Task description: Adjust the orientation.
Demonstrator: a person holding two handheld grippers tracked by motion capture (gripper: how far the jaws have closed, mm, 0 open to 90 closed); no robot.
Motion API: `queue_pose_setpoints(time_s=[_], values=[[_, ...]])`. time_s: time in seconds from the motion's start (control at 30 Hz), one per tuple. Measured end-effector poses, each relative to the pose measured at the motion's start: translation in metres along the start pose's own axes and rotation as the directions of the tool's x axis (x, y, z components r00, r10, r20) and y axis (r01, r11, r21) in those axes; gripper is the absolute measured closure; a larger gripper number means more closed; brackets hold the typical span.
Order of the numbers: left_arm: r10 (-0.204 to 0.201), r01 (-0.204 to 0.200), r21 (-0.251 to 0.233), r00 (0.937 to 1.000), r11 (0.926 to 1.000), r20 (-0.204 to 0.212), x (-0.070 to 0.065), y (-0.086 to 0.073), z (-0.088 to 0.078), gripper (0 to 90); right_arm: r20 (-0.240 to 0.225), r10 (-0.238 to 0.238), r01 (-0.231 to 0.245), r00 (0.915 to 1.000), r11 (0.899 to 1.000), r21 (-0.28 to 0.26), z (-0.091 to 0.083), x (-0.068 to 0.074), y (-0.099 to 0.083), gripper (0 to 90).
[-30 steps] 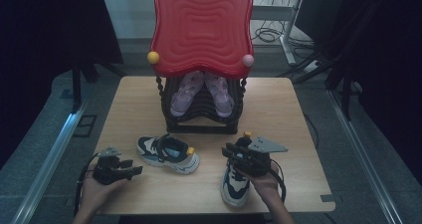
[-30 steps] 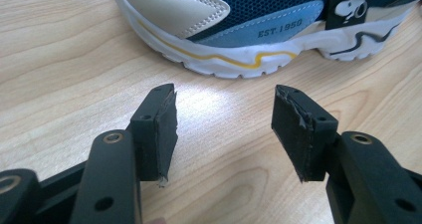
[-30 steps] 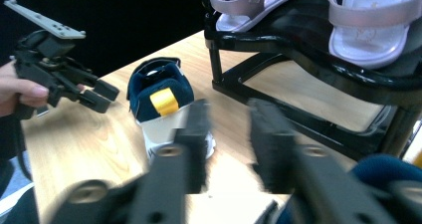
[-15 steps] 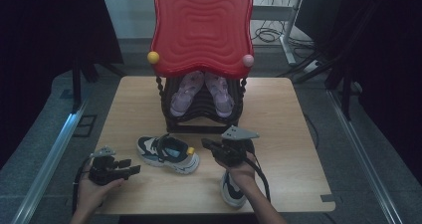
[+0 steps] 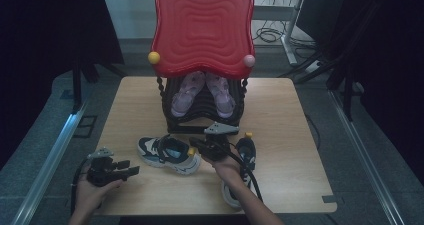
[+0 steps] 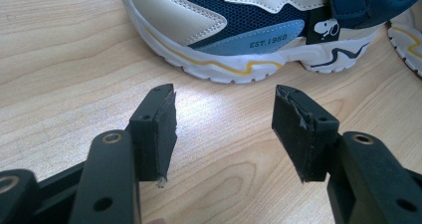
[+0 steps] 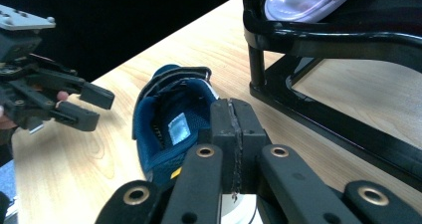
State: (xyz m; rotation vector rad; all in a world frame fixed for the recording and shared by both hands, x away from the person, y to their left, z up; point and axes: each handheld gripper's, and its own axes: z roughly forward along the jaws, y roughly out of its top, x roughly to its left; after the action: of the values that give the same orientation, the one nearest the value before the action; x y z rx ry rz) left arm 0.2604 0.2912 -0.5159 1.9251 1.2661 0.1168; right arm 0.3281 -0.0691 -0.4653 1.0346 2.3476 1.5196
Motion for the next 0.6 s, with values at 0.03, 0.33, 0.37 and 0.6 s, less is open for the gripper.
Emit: queue_pose_setpoints(time_s=[0.03, 0.33, 0.37, 0.6], values=[[-0.001, 0.001, 0.000, 1.0000, 1.0000, 0.000, 0.000, 0.000, 0.000, 42.8, 0.001, 0.003, -0.003, 1.0000, 1.000, 0.002, 0.003, -0.001, 0.000, 89.6], [-0.019, 0.019, -0.015, 0.9998, 0.9997, 0.006, 0.004, 0.000, -0.004, 42.8, 0.018, 0.001, -0.001, 0.9998, 0.999, 0.035, 0.015, -0.005, -0.002, 89.6], [-0.018, 0.018, -0.019, 0.9998, 0.9997, -0.001, 0.004, 0.000, -0.005, 42.8, 0.017, 0.001, -0.001, 0.9999, 0.999, 0.039, 0.016, -0.004, -0.003, 89.6], [-0.022, 0.021, -0.032, 0.9993, 0.9993, -0.031, 0.005, -0.001, -0.005, 42.9, 0.012, -0.011, 0.010, 0.9999, 0.999, 0.044, 0.018, -0.002, -0.004, 89.6]])
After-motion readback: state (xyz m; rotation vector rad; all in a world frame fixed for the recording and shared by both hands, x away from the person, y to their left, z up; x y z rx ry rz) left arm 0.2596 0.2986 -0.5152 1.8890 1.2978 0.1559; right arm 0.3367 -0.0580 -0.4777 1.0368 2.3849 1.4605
